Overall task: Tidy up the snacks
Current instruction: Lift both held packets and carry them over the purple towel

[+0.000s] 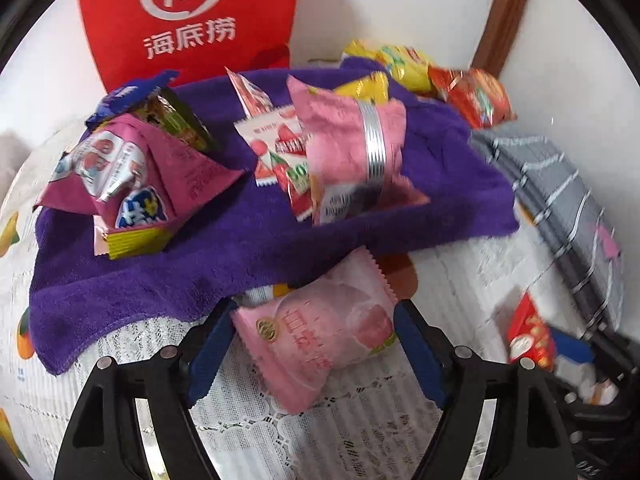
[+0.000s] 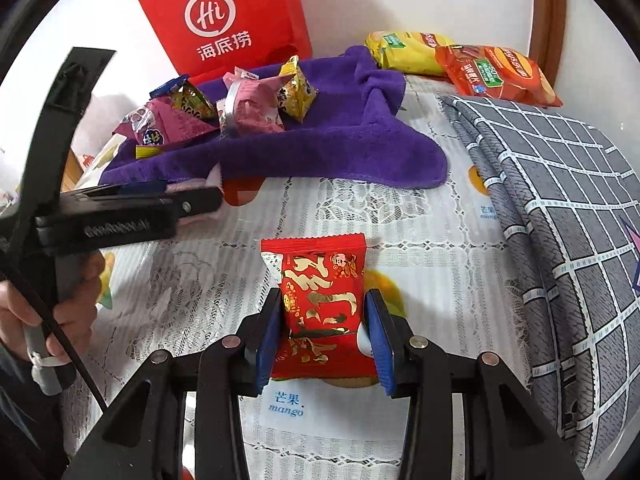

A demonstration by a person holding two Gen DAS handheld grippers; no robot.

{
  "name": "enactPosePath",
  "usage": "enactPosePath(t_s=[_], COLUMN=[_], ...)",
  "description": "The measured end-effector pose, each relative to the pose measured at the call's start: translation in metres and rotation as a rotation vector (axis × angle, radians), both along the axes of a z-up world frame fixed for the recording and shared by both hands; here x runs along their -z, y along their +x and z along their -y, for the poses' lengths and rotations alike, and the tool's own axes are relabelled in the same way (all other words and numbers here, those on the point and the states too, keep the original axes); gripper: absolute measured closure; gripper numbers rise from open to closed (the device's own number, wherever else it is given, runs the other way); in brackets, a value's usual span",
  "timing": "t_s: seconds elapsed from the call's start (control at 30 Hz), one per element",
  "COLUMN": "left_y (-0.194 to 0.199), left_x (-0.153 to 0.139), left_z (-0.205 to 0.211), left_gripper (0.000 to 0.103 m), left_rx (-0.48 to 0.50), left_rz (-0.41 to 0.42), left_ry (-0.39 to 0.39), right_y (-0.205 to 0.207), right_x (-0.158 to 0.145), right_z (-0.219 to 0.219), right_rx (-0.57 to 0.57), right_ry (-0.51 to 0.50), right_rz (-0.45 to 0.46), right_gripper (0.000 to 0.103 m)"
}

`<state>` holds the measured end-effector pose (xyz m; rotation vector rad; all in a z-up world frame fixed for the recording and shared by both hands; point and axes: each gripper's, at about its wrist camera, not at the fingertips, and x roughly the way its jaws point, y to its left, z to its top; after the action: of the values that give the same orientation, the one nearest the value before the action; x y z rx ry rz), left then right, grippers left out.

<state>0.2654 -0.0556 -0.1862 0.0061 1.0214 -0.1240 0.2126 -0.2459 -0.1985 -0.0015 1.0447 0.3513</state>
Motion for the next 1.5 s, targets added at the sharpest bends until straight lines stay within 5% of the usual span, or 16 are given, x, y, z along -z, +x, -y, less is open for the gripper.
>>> enactPosePath(t_s=[0.2, 0.33, 0.63, 1.5], left_y=[-0.010, -0.016, -0.033, -0.059], left_x=[-0.002, -0.010, -0.023, -0.089], left_z=[0.004, -0.005, -0.010, -0.035], left_gripper=[0.041, 0.060, 0.074, 0.081], left_rx=[0.027, 0.031, 0.055, 0.036], left_rz=[0.026, 0.030, 0.036, 0.147], left_ry=[0.032, -0.043, -0.119, -0.158], right_y=[-0.001, -0.003, -0.010, -0.007], right_x=[-0.001, -0.001, -0.010, -0.087], right_z=[0.001, 0.003, 0.003, -0.009], right_rx=[0.003, 0.007, 0.035, 0.065], right_ry=[0.008, 0.020, 0.027, 0.069], right_rz=[-0.008, -0.022, -0.029, 0.057], right_gripper=[0.062, 0.062, 0.062, 0.062])
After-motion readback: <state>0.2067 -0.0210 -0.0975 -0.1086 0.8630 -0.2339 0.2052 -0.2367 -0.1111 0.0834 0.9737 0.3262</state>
